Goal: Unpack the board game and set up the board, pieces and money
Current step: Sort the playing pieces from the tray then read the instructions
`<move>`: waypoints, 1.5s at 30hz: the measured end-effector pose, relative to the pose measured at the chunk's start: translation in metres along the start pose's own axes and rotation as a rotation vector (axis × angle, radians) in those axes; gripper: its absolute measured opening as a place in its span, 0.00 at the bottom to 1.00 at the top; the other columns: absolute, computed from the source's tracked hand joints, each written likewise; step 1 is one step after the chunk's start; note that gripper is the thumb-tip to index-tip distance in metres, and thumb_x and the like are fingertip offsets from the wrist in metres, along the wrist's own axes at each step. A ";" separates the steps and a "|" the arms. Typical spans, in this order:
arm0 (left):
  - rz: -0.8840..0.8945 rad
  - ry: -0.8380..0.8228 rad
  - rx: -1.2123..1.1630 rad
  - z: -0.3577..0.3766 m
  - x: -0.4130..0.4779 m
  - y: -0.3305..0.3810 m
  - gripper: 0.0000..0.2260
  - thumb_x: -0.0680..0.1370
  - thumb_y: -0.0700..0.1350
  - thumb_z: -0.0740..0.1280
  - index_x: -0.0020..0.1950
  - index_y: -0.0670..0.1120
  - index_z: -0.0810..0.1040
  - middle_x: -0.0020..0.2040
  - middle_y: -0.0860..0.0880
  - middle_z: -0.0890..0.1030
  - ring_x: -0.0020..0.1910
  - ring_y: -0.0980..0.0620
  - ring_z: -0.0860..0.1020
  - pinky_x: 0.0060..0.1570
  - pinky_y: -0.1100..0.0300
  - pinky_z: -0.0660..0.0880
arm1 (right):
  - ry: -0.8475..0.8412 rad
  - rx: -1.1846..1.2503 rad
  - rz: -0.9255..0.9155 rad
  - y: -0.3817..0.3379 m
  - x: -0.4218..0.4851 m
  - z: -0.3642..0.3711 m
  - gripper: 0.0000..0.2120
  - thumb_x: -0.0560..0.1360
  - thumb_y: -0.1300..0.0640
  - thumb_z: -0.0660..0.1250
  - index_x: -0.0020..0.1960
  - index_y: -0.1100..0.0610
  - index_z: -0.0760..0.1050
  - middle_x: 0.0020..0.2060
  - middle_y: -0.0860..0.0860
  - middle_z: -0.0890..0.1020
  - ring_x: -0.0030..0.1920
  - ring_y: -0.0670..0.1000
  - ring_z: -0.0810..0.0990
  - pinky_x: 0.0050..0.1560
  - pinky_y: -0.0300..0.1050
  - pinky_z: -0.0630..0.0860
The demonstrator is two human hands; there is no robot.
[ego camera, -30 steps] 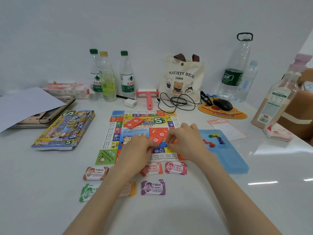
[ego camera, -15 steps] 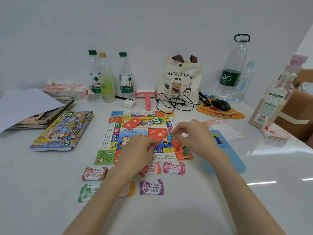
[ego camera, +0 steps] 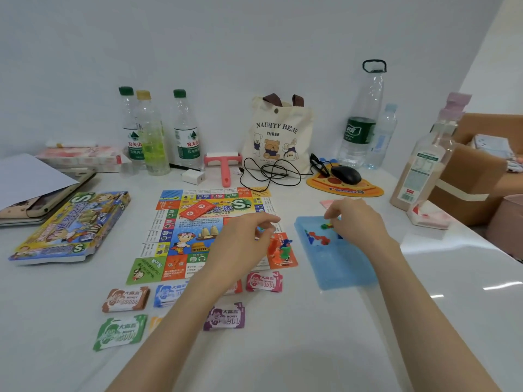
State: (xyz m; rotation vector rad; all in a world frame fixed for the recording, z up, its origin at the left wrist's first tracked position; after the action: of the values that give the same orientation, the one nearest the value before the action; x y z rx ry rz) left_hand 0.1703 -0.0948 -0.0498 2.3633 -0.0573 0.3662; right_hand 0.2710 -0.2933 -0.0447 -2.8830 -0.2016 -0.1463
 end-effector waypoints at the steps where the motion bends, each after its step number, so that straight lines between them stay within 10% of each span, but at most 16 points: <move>1: -0.002 -0.003 -0.008 0.003 0.002 0.002 0.12 0.80 0.46 0.63 0.62 0.56 0.78 0.50 0.60 0.79 0.48 0.59 0.77 0.51 0.59 0.75 | -0.046 -0.043 0.015 0.004 0.003 0.002 0.14 0.77 0.63 0.63 0.57 0.49 0.79 0.59 0.50 0.79 0.57 0.52 0.77 0.54 0.46 0.75; 14: -0.014 0.041 -0.058 0.022 0.015 0.007 0.13 0.80 0.44 0.63 0.62 0.55 0.78 0.50 0.60 0.80 0.45 0.64 0.75 0.39 0.76 0.67 | -0.318 0.142 -0.037 0.002 0.012 0.033 0.13 0.71 0.53 0.75 0.55 0.54 0.81 0.47 0.49 0.81 0.49 0.49 0.79 0.51 0.41 0.75; 45: -0.037 0.120 -0.129 0.011 0.005 -0.008 0.12 0.79 0.40 0.64 0.58 0.53 0.80 0.45 0.64 0.78 0.42 0.71 0.74 0.39 0.80 0.68 | -0.161 0.528 0.015 0.019 0.019 0.037 0.13 0.70 0.67 0.73 0.48 0.53 0.80 0.42 0.49 0.84 0.44 0.45 0.82 0.43 0.38 0.79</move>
State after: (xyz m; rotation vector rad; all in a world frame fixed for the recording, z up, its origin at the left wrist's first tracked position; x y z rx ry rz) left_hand 0.1786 -0.0958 -0.0610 2.2079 0.0186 0.4720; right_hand 0.2951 -0.2998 -0.0823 -2.3674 -0.2101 0.1265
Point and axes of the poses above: each hand's wrist, its own x-axis towards the middle knuckle, its own z-axis out of the palm, y = z × x, the point moved 7 cm from there along x, towards the middle knuckle
